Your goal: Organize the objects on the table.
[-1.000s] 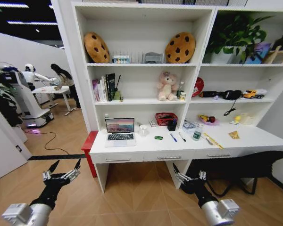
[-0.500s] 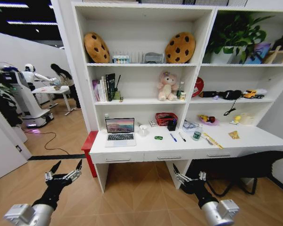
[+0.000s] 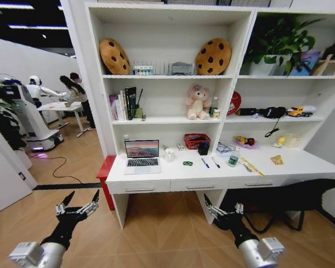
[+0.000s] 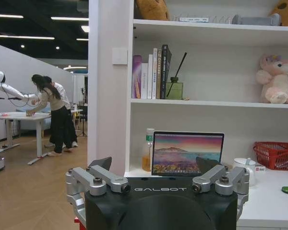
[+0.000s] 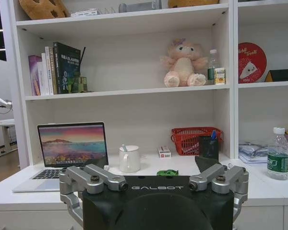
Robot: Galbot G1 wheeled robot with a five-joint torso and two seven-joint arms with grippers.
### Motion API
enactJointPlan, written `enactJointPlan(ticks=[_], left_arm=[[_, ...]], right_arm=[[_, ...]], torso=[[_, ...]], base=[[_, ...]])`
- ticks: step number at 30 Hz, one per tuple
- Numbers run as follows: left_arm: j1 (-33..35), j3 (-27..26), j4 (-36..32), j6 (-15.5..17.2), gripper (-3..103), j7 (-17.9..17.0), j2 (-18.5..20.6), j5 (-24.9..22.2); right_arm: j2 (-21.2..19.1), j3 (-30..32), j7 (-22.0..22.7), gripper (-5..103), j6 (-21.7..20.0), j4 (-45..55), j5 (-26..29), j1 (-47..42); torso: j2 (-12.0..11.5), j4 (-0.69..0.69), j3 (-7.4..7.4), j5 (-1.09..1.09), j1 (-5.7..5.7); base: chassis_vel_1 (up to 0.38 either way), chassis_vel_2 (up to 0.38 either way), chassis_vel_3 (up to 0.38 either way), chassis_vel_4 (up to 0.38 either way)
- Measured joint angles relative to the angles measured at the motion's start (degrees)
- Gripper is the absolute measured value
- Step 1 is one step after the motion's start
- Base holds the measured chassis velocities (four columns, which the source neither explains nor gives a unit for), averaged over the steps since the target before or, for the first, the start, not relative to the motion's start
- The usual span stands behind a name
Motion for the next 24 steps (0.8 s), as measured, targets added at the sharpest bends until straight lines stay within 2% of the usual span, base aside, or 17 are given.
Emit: enactJointPlan(ticks=[7,11,17,24], left_arm=[[0.3,0.3,0.0,0.0,99,0.1,-0.1,0.6],[0.3,0.6,0.0,0.0,99,0.1,-0.5,1.0],[0.5,0.7,0.0,0.0,97,0.1,-0.9,1.4],[0.5,0.2,0.0,-0.1,98,0.1,-0.7,1.3]], right_arm=[[0.1,0.1,-0.6,100,1.1,-0.2,0.4,0.0],[-0.1,0.3,-2.7,100,4.4,-1.2,0.4,-0.1],[0.0,0.4,-2.9,100,4.8,-1.2,0.4,-0.2],[1.0,0.2,-2.9,100,4.8,-1.1,0.1,-0.3]], torso=[[0.0,0.00,0.00,0.00,0.00],[0.0,0.00,0.00,0.00,0.00],[0.0,0.00,-0.01,0.00,-0.01],[0.0,0.00,0.00,-0.01,-0.01]], base=[[0.000,0.000,0.000,0.000],[0.000,0.000,0.000,0.000],[-0.030,0.026,0.022,-0.026],[-0.135,0.144,0.150,-0.143]])
